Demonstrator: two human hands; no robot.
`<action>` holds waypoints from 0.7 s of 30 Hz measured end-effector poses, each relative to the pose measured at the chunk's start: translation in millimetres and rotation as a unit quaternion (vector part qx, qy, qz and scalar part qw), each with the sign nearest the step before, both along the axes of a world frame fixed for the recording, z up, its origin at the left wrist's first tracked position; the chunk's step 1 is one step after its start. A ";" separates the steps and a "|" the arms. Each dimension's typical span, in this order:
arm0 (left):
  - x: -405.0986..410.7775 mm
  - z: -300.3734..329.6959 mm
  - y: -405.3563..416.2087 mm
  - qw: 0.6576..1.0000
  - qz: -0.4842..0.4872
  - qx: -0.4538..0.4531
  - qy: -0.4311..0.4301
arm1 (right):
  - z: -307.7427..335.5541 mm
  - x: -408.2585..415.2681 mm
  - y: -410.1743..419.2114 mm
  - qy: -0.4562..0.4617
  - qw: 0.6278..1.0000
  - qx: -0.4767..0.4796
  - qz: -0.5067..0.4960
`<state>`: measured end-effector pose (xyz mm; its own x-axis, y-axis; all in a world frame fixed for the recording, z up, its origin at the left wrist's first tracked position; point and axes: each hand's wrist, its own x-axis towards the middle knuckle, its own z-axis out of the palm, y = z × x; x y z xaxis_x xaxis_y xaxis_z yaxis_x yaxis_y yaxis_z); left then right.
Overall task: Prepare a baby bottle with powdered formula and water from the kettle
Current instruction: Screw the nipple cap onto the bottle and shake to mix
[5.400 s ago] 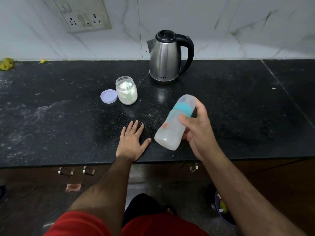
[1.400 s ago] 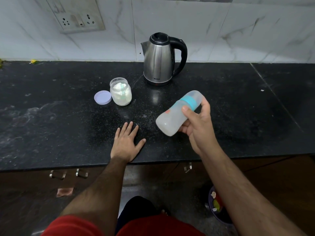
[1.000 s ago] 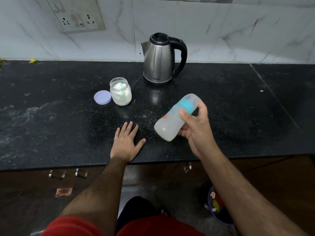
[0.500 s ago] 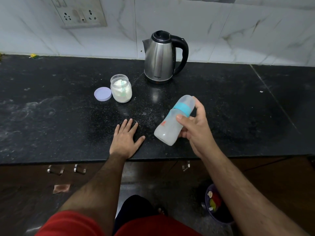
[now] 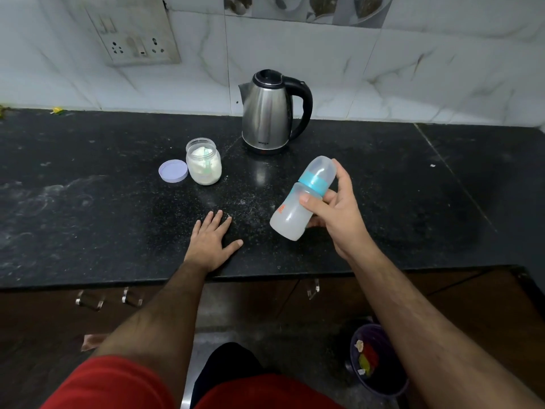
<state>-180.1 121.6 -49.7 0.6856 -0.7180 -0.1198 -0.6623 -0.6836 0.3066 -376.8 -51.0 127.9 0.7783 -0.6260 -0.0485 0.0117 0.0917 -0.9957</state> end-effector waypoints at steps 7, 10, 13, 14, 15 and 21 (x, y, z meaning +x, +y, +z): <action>6.9 20.1 -5.6 0.996 -0.006 0.049 0.074 | 1.8 -3.0 -7.5 0.022 0.999 -0.044 0.018; 9.0 31.5 -10.6 0.992 0.001 0.064 0.105 | -3.3 -4.1 -11.3 0.028 0.998 -0.047 0.025; 6.5 49.5 -16.3 0.988 0.020 0.046 0.149 | -8.4 -4.7 -15.8 0.036 0.997 -0.056 0.033; 3.8 56.4 -18.1 0.986 0.026 0.023 0.161 | -9.7 -4.3 -17.1 0.037 0.997 -0.056 0.035; 0.2 62.5 -20.1 0.984 0.030 -0.008 0.174 | -11.0 -3.9 -18.4 0.038 0.997 -0.056 0.038; -36.1 106.9 -37.3 0.901 0.029 -0.257 0.349 | -21.4 5.4 -26.1 0.057 0.995 -0.060 0.062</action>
<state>-216.2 84.2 57.1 0.6112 -0.7663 -0.1980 -0.1536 -0.3603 0.9201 -371.5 -77.1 106.5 0.8434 -0.5324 -0.0719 -0.1059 -0.0335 -0.9938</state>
